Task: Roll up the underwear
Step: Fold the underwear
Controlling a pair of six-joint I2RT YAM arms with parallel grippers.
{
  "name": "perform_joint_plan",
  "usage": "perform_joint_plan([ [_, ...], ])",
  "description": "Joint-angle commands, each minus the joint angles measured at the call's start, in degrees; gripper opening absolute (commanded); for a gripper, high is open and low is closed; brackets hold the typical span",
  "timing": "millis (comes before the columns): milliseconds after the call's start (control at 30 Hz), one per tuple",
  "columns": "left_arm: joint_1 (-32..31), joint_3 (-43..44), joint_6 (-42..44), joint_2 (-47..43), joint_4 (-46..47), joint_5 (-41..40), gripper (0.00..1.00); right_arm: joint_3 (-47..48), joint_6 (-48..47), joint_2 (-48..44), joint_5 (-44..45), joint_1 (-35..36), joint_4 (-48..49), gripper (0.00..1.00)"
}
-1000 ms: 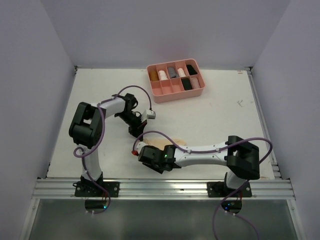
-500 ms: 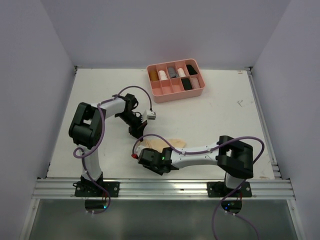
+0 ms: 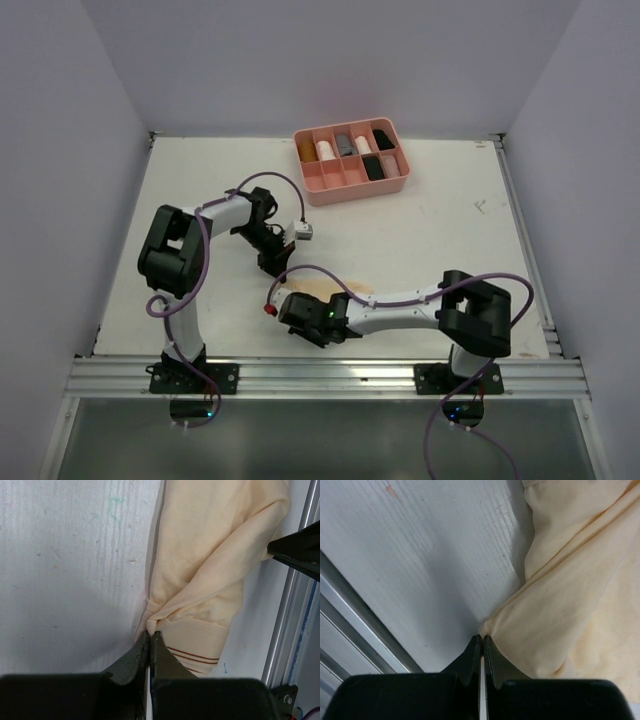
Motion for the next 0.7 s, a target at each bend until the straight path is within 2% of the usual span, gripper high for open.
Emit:
perform_joint_plan([
  [0,-0.76,-2.82,4.67,3.16,2.5,-12.45,0.0,-0.01,1.82,-4.09,-5.85,-2.74,-2.84,0.0],
  [200,-0.76,-3.08,4.93,2.54,2.67,-12.97,0.0,0.25,0.6,-12.81,-13.05,-14.16,-4.95,0.0],
  [400,-0.76,-2.99,5.37,2.54,2.67,-12.18,0.0,2.27,-2.31,-12.29,-23.58,-21.63,-6.45,0.0],
  [667,-0.76,-3.69,5.72,2.1,2.84,-11.39,0.0,3.95,-5.12,-9.75,-26.68,-29.63,-7.85,0.0],
])
